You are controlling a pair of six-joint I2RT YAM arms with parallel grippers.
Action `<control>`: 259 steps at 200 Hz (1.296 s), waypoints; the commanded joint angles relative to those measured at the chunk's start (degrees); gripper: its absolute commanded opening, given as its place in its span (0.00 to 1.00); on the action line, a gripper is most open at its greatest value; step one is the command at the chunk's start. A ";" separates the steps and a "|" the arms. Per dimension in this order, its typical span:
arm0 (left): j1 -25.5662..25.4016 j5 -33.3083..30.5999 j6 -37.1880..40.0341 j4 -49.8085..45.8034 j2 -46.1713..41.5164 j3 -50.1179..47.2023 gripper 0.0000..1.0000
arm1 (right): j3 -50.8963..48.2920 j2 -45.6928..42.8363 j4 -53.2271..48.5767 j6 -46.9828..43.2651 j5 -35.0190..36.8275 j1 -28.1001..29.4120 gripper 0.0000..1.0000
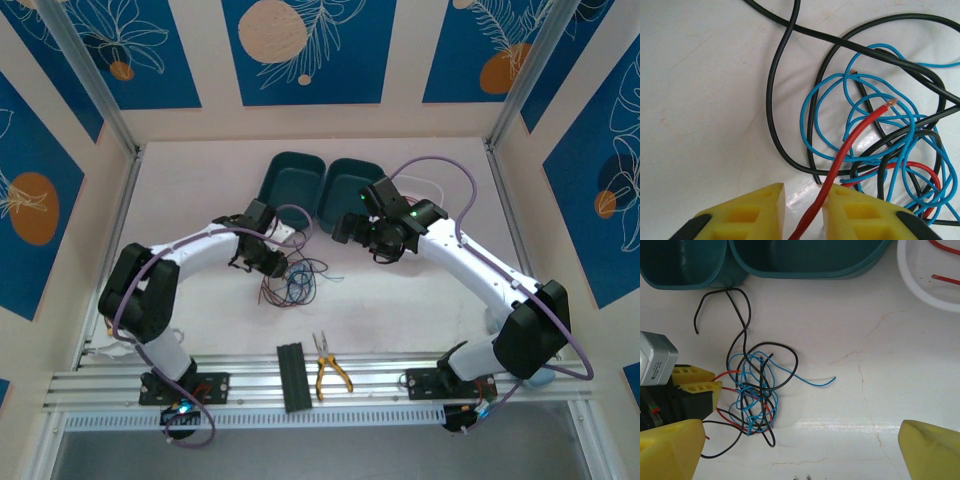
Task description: Untangle the cables
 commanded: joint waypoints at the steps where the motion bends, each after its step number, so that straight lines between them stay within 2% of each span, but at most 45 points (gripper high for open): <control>1: -0.58 -1.28 -0.39 -0.92 -3.39 0.91 0.17 | -0.23 -0.18 0.23 0.67 0.21 -0.22 0.99; 38: -0.57 -2.17 -1.91 -3.87 -10.09 0.82 0.00 | -1.54 -0.18 2.90 0.21 -1.60 0.21 0.99; 96: -0.58 -3.88 -4.53 -12.03 -21.66 0.28 0.00 | -2.56 2.57 8.36 -0.72 -5.66 2.85 0.99; 153: -0.56 -8.54 -7.27 -14.07 -31.79 1.30 0.00 | 0.12 9.66 11.25 -0.87 -8.14 6.97 0.99; 207: -0.58 -11.74 -7.91 -13.82 -36.86 4.45 0.00 | 4.43 16.69 10.90 -1.39 -9.15 11.37 0.99; 259: -0.55 -13.58 -8.93 -11.37 -38.19 4.22 0.00 | 10.70 24.06 10.12 -3.16 -10.33 15.36 1.00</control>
